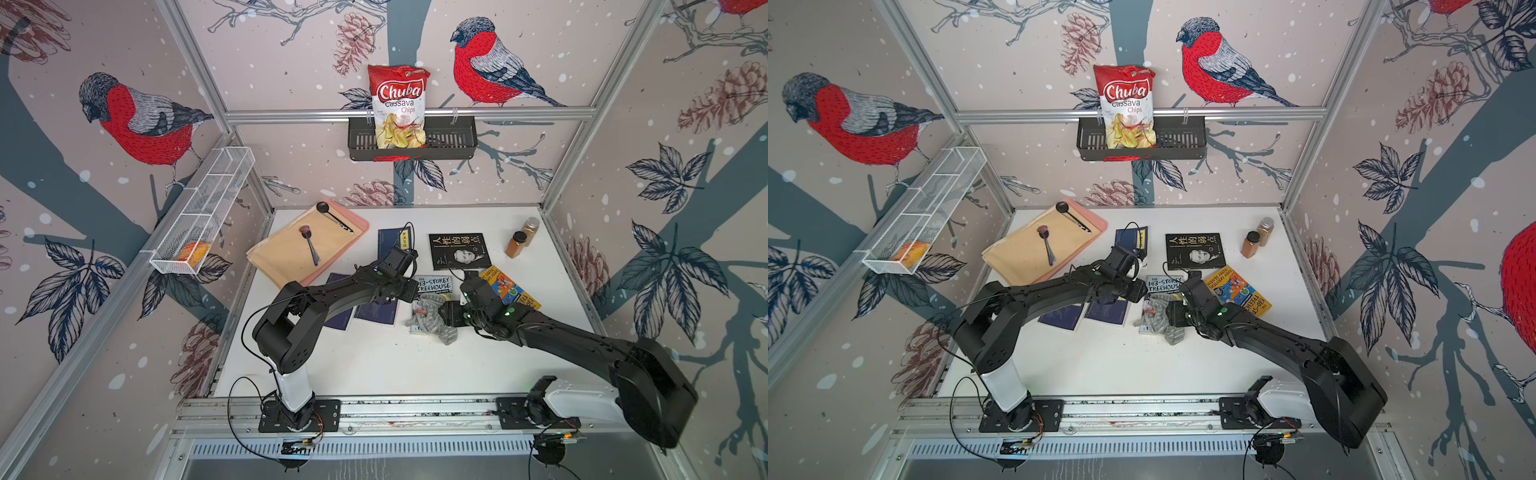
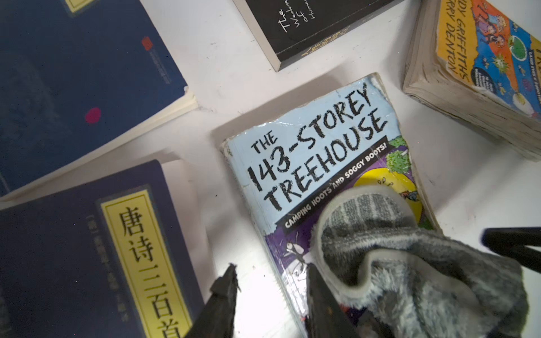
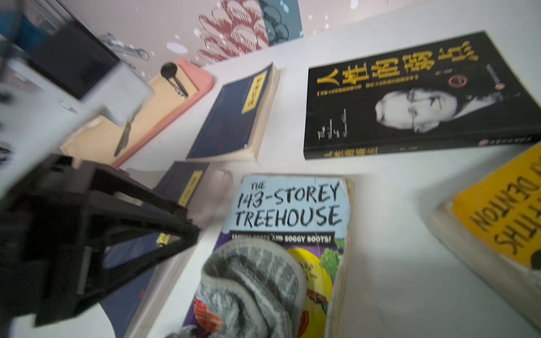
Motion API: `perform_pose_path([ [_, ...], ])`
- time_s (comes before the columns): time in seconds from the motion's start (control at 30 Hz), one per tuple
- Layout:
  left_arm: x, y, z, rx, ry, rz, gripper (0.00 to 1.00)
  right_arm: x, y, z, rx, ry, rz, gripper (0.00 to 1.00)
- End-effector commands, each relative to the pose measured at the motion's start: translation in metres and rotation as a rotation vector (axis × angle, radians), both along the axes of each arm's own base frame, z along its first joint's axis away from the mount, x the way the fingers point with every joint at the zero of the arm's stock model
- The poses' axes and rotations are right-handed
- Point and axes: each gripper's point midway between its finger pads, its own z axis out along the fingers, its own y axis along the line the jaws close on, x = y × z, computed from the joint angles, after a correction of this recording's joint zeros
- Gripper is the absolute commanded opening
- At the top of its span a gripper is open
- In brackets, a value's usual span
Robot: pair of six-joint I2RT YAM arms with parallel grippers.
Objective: Wipe the cover of the book
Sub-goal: Adjust the cleaning item on the book.
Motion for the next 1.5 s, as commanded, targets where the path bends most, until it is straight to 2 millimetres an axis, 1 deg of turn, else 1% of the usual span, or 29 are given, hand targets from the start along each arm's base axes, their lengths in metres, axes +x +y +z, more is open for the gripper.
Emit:
perform_pose_path([
  [0.0, -0.008, 0.007, 0.003, -0.001, -0.001, 0.007, 0.40, -0.006, 0.013, -0.008, 0.039, 0.029, 0.033, 0.58],
  [0.1, -0.014, 0.010, 0.008, -0.023, -0.005, 0.006, 0.41, -0.001, 0.021, -0.009, 0.049, 0.026, 0.047, 0.48],
  [0.2, -0.018, 0.012, 0.010, -0.034, -0.011, 0.002, 0.41, 0.009, 0.026, -0.008, 0.026, 0.015, 0.050, 0.32],
  [0.27, -0.018, 0.012, 0.010, -0.032, -0.016, -0.003, 0.41, 0.016, 0.030, -0.001, 0.020, -0.005, 0.053, 0.22],
  [0.3, -0.018, 0.012, 0.010, -0.031, -0.019, -0.007, 0.41, 0.020, 0.033, 0.005, 0.022, -0.018, 0.053, 0.21],
  [0.37, -0.016, 0.011, 0.011, -0.030, -0.028, -0.012, 0.41, 0.028, 0.036, 0.016, 0.018, -0.046, 0.053, 0.20],
  [0.47, -0.011, 0.011, 0.009, -0.025, -0.036, -0.005, 0.41, 0.036, 0.035, 0.027, 0.003, -0.078, 0.044, 0.20],
  [0.63, -0.009, 0.007, 0.004, -0.021, -0.025, -0.014, 0.41, 0.051, 0.036, 0.035, 0.038, -0.107, 0.027, 0.19],
  [0.73, -0.007, 0.009, 0.008, -0.023, -0.047, -0.004, 0.41, 0.064, 0.042, 0.034, 0.088, -0.109, 0.024, 0.17],
  [0.83, -0.003, 0.011, 0.016, -0.025, -0.075, 0.015, 0.41, 0.073, 0.055, 0.027, 0.136, -0.084, 0.051, 0.17],
  [0.93, 0.000, 0.012, 0.024, -0.052, -0.100, 0.025, 0.46, 0.076, 0.070, 0.016, 0.179, -0.050, 0.087, 0.17],
  [1.03, -0.001, 0.010, 0.026, -0.077, -0.100, 0.017, 0.51, 0.076, 0.082, 0.008, 0.213, -0.018, 0.116, 0.17],
  [1.13, 0.000, 0.006, 0.019, -0.087, -0.091, 0.000, 0.52, 0.073, 0.089, 0.008, 0.254, -0.003, 0.133, 0.19],
  [1.17, 0.000, 0.004, 0.016, -0.088, -0.086, -0.005, 0.52, 0.073, 0.090, 0.009, 0.268, 0.000, 0.132, 0.23],
  [1.23, -0.005, 0.006, -0.001, -0.075, -0.055, -0.011, 0.53, 0.071, 0.091, 0.010, 0.287, 0.006, 0.135, 0.29],
  [1.27, -0.005, 0.006, -0.007, -0.071, -0.046, -0.011, 0.53, 0.071, 0.092, 0.011, 0.297, 0.008, 0.136, 0.33],
  [1.33, -0.006, 0.005, -0.014, -0.065, -0.030, -0.010, 0.55, 0.070, 0.091, 0.012, 0.304, 0.009, 0.132, 0.47],
  [1.43, -0.004, 0.006, -0.017, -0.055, -0.032, 0.002, 0.56, 0.071, 0.084, 0.019, 0.286, -0.012, 0.116, 0.59],
  [1.47, -0.003, 0.007, -0.016, -0.053, -0.037, 0.004, 0.56, 0.072, 0.080, 0.023, 0.273, -0.027, 0.104, 0.61],
])
